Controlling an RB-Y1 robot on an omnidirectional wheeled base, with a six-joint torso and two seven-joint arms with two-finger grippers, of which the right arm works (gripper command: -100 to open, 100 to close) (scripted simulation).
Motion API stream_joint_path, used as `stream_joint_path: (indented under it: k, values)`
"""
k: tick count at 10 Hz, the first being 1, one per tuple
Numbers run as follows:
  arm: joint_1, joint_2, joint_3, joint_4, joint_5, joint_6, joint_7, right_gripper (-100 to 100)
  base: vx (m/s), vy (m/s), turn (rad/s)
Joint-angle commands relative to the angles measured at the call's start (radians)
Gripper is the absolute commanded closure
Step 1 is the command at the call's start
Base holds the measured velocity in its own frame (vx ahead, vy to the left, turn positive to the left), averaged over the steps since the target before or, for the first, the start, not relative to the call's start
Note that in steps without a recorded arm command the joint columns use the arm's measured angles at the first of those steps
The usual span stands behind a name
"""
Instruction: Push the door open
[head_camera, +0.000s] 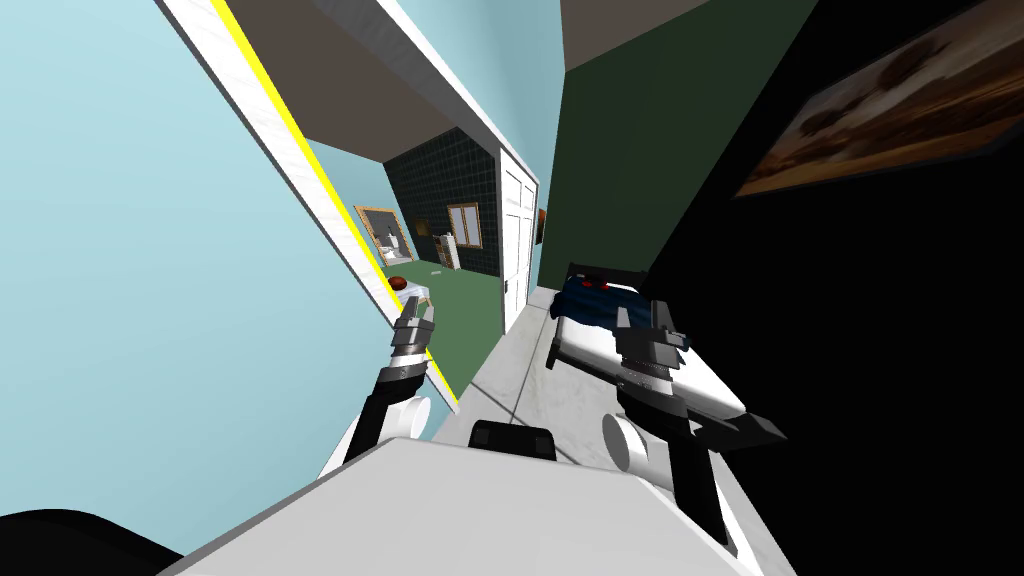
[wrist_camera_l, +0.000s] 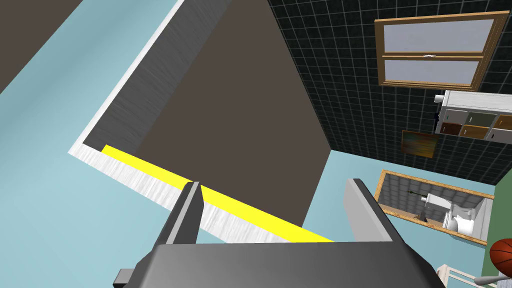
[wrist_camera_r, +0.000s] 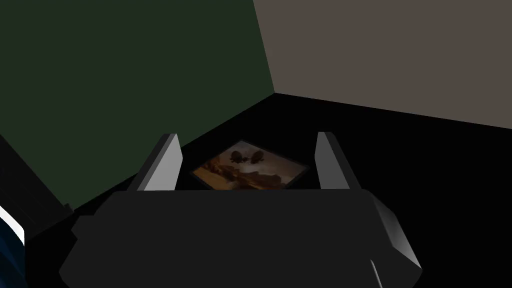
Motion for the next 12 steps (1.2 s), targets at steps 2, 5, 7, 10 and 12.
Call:
stream_joint_path:
  k: [2,5,7,10,12]
  values:
    - [-0.02,-0.029,0.035,0.044,0.002,-0.019,-0.009,-100,0.146,-0.005,0.005]
    - [-0.044,-0.059,0.076,0.096,0.004,-0.043,-0.02,-100,0.161,0.011,0.003]
    - [-0.061,-0.08,0.106,0.134,0.006,-0.06,-0.028,-100,0.15,0.012,0.003]
    - [-0.087,-0.107,0.151,0.19,0.008,-0.085,-0.04,-100,0.159,-0.003,0.004]
    - [-0.109,-0.13,0.189,0.238,0.01,-0.106,-0.05,-100,0.176,0.004,0.004]
